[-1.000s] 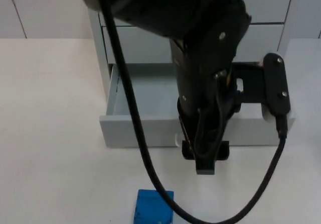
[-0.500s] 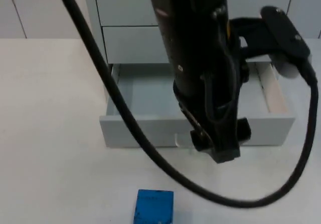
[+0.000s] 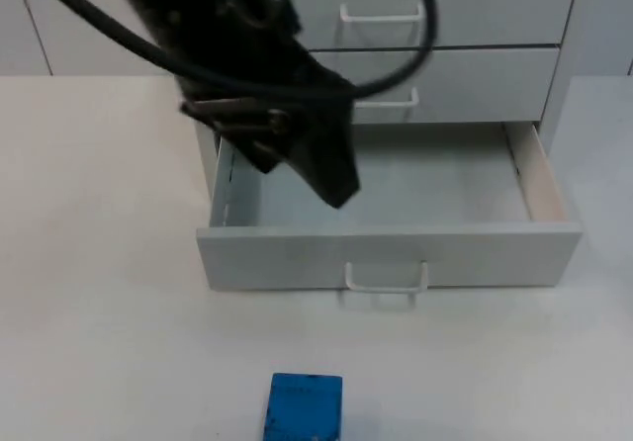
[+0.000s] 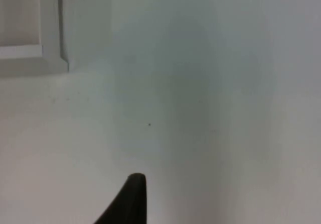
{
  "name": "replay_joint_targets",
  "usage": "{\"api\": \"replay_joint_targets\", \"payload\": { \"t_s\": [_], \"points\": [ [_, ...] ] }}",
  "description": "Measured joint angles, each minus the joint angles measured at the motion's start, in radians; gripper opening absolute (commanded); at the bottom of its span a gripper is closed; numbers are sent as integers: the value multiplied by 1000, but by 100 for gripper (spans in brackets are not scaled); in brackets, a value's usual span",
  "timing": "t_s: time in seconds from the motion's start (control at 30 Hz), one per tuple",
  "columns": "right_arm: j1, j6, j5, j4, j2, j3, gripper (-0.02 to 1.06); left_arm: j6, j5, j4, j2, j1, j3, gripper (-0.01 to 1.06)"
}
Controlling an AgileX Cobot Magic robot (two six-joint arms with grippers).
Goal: Open the drawer with the left hand, place the block into the drawer with the right hand, then close the drawer with the left hand.
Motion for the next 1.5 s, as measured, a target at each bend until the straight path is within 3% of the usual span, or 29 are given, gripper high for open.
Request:
{"api": "replay_joint_targets", "payload": {
  "t_s": [0.33, 0.57, 0.73, 0.93, 1.07, 1.27, 1.5],
  "points": [
    [0, -3, 0, 4, 0, 0, 103, -125, -177, -7, -293, 208, 304, 76],
    [0, -3, 0, 10, 0, 0, 103, -199, -200, 61, -519, 352, 452, 76],
    [0, -47, 0, 58, 0, 0, 103, -335, -192, 230, -661, 382, 512, 76],
    [0, -112, 0, 125, 0, 0, 103, -398, -177, 303, -773, 382, 514, 76],
    [0, -263, 0, 263, 0, 0, 103, -428, -162, 314, -897, 382, 514, 76],
    [8, -366, 0, 356, 0, 0, 103, -473, -150, 363, -1006, 382, 533, 76],
    [196, -415, -7, 316, 0, 0, 103, -525, -150, 487, -1097, 382, 642, 76]
  ]
}}
